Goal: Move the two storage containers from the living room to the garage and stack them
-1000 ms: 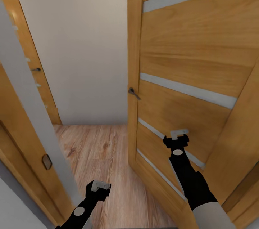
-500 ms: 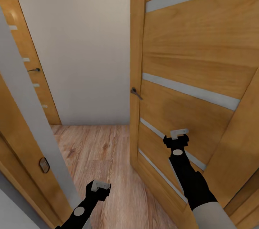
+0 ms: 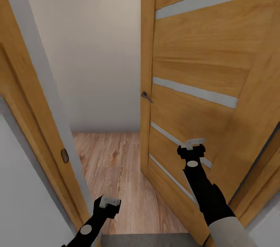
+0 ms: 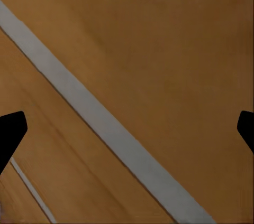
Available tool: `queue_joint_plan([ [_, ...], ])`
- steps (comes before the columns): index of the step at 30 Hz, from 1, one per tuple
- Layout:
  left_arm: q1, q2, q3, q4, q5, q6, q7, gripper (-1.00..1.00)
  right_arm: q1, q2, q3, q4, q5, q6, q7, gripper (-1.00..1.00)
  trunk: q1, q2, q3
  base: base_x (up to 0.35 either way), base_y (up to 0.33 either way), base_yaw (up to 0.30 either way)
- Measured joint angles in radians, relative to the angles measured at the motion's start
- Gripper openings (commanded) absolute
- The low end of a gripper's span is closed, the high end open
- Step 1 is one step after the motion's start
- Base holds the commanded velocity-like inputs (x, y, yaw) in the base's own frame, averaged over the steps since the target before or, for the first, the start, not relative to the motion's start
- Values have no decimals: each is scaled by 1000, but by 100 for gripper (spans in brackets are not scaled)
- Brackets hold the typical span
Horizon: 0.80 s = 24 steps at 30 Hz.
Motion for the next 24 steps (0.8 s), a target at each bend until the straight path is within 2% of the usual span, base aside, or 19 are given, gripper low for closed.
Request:
queue_joint_plan([
  [3, 4, -6, 0, 17, 1, -17, 0, 100, -17, -16, -17, 17, 0, -16, -17, 100, 9, 0, 0, 0, 0, 0],
  [14, 4, -6, 0, 54, 1, -30, 0, 100, -18, -17, -79, 78, -1, -64, -78, 100, 7, 0, 0, 0, 0, 0],
  [21, 4, -6, 0, 54, 1, -30, 0, 100, -18, -17, -80, 118, -1, -64, -107, 100, 7, 0, 0, 0, 0, 0],
  [24, 5, -5, 1, 38, 3, -29, 1, 100, -1, -2, -63, 101, 0, -47, -90, 100, 7, 0, 0, 3, 0, 0],
])
